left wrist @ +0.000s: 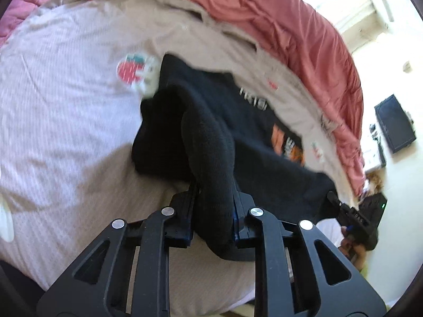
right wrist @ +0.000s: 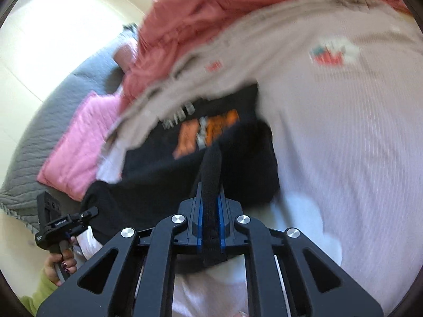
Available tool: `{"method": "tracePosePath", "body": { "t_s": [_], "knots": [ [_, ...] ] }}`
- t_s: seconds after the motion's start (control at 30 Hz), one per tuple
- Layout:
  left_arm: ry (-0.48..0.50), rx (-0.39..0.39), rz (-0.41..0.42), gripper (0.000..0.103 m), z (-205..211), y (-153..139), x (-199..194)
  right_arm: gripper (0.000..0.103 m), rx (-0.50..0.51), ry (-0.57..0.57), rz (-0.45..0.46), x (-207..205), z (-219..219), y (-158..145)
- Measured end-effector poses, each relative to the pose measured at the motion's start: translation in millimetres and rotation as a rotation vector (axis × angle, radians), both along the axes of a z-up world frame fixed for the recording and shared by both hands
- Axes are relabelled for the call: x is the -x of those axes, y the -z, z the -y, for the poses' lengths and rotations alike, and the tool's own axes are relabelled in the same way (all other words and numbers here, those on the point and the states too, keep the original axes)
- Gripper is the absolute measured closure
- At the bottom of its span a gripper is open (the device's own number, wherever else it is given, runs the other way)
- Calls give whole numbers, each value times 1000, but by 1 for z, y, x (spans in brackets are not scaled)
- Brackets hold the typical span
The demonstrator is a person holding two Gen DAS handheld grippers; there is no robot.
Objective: Fold small clothes
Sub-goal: 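Lift the hem with both grippers and fold it toward the collar, then open both grippers and smooth the folded black shirt flat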
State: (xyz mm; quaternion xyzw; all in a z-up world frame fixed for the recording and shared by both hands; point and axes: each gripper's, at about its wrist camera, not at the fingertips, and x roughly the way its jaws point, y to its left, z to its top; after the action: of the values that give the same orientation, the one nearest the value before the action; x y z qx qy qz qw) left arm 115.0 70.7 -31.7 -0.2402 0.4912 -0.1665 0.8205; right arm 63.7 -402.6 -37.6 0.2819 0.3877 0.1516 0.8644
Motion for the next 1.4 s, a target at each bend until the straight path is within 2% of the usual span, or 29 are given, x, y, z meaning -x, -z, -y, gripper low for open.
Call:
{"method": "tracePosePath", "body": {
  "t_s": [0.1, 0.2, 0.37, 0.53, 0.6, 0.67, 0.73, 0.8, 0.83, 0.87, 0.97, 1.03, 1.1, 1.13, 1.17, 1.3, 1.33, 1.4],
  "knots": [
    [-38, 32, 22, 90, -5, -8, -19, 95, -51, 34, 47, -14, 10, -3],
    [-70, 50, 43, 90, -8, -12, -40, 96, -57, 65, 43, -35, 16, 3],
    [-108, 18, 58, 90, -11, -10, -72, 96, -66, 103, 45, -61, 27, 13],
    [-166, -30, 47, 90, -20, 3, -96, 95, 2, 100, 27, -87, 21, 27],
    [-189, -61, 22, 90, -23, 13, -107, 92, 34, 95, 13, -90, 18, 32],
    [-208, -71, -1, 87, -29, 21, -110, 72, 67, 103, -5, -92, 19, 34],
    [-224, -49, 12, 84, -34, 18, -105, 58, 88, 129, 21, -87, 23, 25],
    [-226, -71, 66, 77, -33, 5, -91, 51, 130, 154, 66, -80, 26, 12],
    [-226, -88, 95, 67, -32, -2, -83, 51, 153, 158, 86, -78, 25, 7],
    [-221, -102, 125, 62, -30, -10, -74, 51, 186, 154, 108, -74, 22, 0],
    [-186, -173, 200, 59, -21, -30, -46, 51, 328, 56, 164, -59, -8, -16],
    [-125, -250, 227, 57, -7, -35, -31, 50, 432, -80, 194, -42, -44, -19],
    [-54, -321, 210, 56, 8, -29, -21, 49, 520, -210, 191, -28, -81, -15],
    [-14, -370, 200, 56, 18, -23, -15, 49, 556, -253, 177, -24, -97, -9],
    [12, -385, 196, 56, 25, -18, -12, 49, 586, -274, 157, -23, -107, -5],
    [76, -367, 148, 56, 49, 5, -5, 49, 683, -305, 4, -25, -135, 28],
    [92, -385, 147, 56, 56, 10, -6, 49, 705, -306, -22, -27, -138, 37],
    [120, -451, 142, 56, 71, 22, -11, 49, 715, -304, -21, -28, -138, 41]
  ]
}}
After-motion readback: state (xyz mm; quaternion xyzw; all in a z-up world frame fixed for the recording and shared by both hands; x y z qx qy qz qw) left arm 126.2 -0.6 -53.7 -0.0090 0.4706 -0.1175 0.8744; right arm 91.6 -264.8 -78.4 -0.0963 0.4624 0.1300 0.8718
